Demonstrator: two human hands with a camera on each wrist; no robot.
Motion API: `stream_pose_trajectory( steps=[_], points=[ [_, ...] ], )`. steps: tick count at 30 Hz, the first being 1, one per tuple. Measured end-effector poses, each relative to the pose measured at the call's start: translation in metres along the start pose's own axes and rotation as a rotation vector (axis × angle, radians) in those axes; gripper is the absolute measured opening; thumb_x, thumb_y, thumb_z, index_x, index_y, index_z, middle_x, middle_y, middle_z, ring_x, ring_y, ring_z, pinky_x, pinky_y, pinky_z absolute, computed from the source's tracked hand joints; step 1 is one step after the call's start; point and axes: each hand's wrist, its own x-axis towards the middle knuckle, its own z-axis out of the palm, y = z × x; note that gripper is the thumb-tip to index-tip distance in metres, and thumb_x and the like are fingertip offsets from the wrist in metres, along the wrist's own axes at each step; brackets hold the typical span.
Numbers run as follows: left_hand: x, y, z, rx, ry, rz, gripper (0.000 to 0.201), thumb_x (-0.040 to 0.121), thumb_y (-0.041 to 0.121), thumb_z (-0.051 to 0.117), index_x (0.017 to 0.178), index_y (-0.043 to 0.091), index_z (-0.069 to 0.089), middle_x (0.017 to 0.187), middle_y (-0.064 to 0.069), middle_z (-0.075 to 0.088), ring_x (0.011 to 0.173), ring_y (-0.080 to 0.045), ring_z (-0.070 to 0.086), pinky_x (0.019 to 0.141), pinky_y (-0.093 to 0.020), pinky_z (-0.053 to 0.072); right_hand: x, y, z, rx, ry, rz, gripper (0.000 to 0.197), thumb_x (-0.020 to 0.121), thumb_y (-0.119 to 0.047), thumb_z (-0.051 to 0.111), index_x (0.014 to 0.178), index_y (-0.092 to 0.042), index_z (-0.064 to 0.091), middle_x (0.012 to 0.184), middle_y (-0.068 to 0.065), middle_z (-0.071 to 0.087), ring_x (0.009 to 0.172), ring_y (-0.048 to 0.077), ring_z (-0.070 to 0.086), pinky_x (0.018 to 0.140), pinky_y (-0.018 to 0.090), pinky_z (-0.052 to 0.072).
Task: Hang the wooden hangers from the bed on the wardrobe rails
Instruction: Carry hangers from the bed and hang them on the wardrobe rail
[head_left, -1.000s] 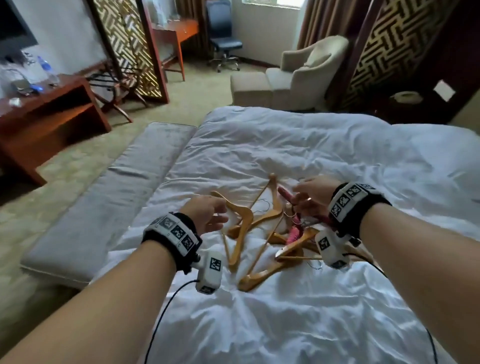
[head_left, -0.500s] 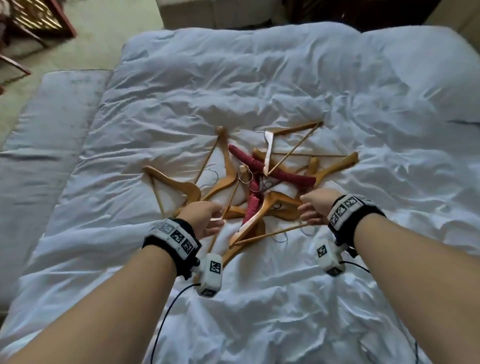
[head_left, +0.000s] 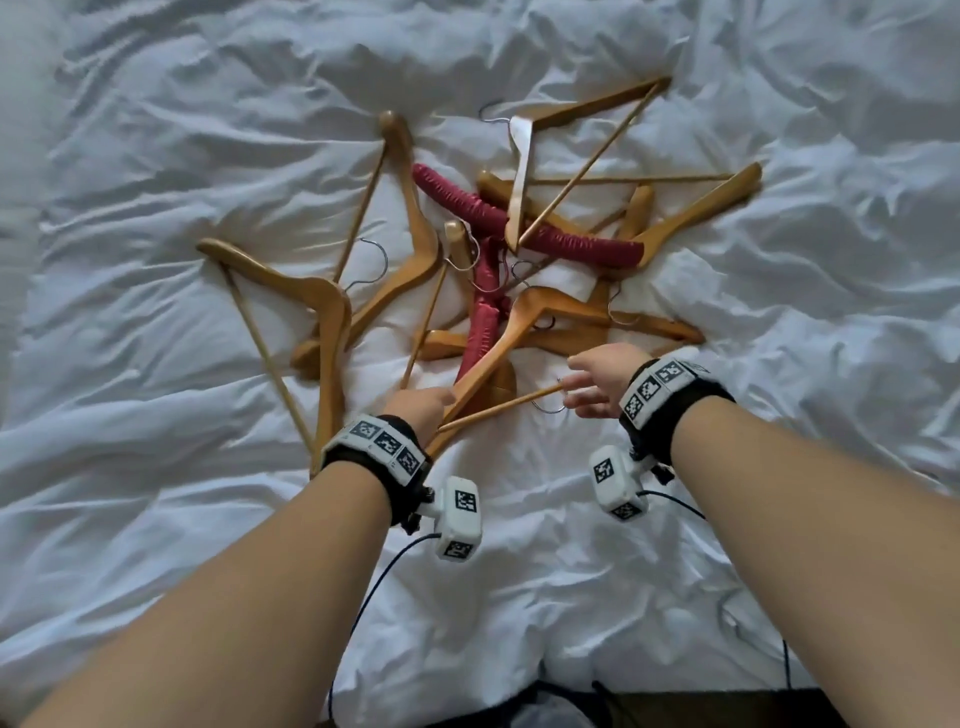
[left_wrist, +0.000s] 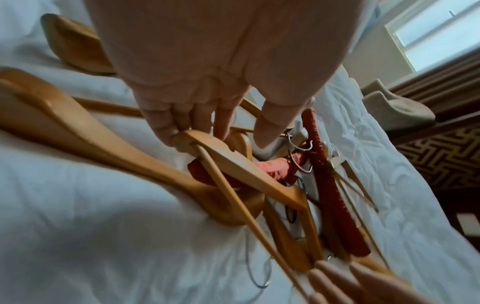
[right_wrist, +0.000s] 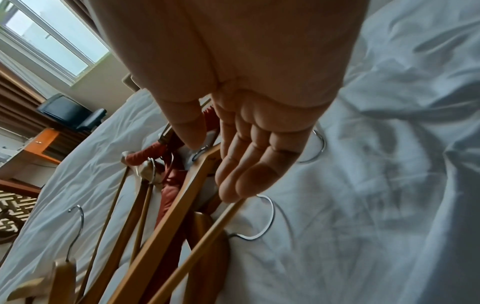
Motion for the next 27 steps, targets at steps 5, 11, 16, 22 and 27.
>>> stream_pose_trajectory(
  steps=[5, 11, 16, 22, 27],
  points=[
    [-0.016, -0.007, 0.006, 0.147, -0.047, 0.099, 0.019, 0.092, 0.031, 0.068, 0.102, 0.015, 0.074, 0.071, -0.001, 0.063, 0.058, -0.014, 0.055, 0.048, -0.019, 0.044, 0.005, 0.009, 0.014, -0.024, -0.018, 0.040, 0.014, 0.097, -0.017, 0.051, 0.091, -0.005, 0.054, 0.076, 0.009, 0.061, 0.056, 0.023, 0.060, 0.051, 0.029, 0.050],
    [-0.037, -0.009, 0.001, 0.016, -0.231, 0.116, 0.025, 0.089, 0.027, 0.074, 0.100, 0.006, 0.067, 0.065, -0.004, 0.060, 0.048, -0.011, 0.053, 0.045, -0.023, 0.035, -0.006, 0.001, 0.011, -0.153, 0.075, -0.042, 0.026, 0.093, -0.016, 0.052, 0.072, -0.001, 0.053, 0.058, 0.013, 0.049, 0.046, 0.023, 0.046, 0.049, 0.027, 0.037],
    [-0.062, -0.009, -0.021, 0.022, -0.290, 0.130, 0.017, 0.089, 0.022, 0.075, 0.090, 0.012, 0.062, 0.064, -0.007, 0.059, 0.053, -0.016, 0.050, 0.046, -0.023, 0.032, -0.037, -0.003, 0.007, -0.221, 0.096, -0.115, 0.027, 0.097, -0.023, 0.052, 0.079, -0.002, 0.053, 0.063, 0.013, 0.052, 0.046, 0.023, 0.048, 0.048, 0.026, 0.039],
    [-0.095, -0.024, -0.073, 0.020, -0.281, 0.207, 0.018, 0.074, 0.023, 0.085, 0.077, 0.022, 0.067, 0.070, -0.005, 0.055, 0.053, -0.015, 0.042, 0.048, -0.026, 0.028, -0.079, -0.018, 0.029, -0.167, 0.163, -0.198, 0.041, 0.090, -0.041, 0.049, 0.094, -0.001, 0.058, 0.069, 0.014, 0.063, 0.049, 0.027, 0.061, 0.057, 0.034, 0.050],
    [-0.128, -0.047, -0.122, -0.007, -0.217, 0.232, 0.013, 0.077, 0.026, 0.084, 0.079, 0.022, 0.071, 0.071, -0.005, 0.059, 0.057, -0.015, 0.045, 0.052, -0.027, 0.032, -0.109, -0.020, 0.062, -0.329, 0.100, -0.212, 0.049, 0.079, -0.052, 0.054, 0.088, -0.005, 0.061, 0.056, 0.009, 0.054, 0.042, 0.023, 0.052, 0.047, 0.029, 0.045]
  ],
)
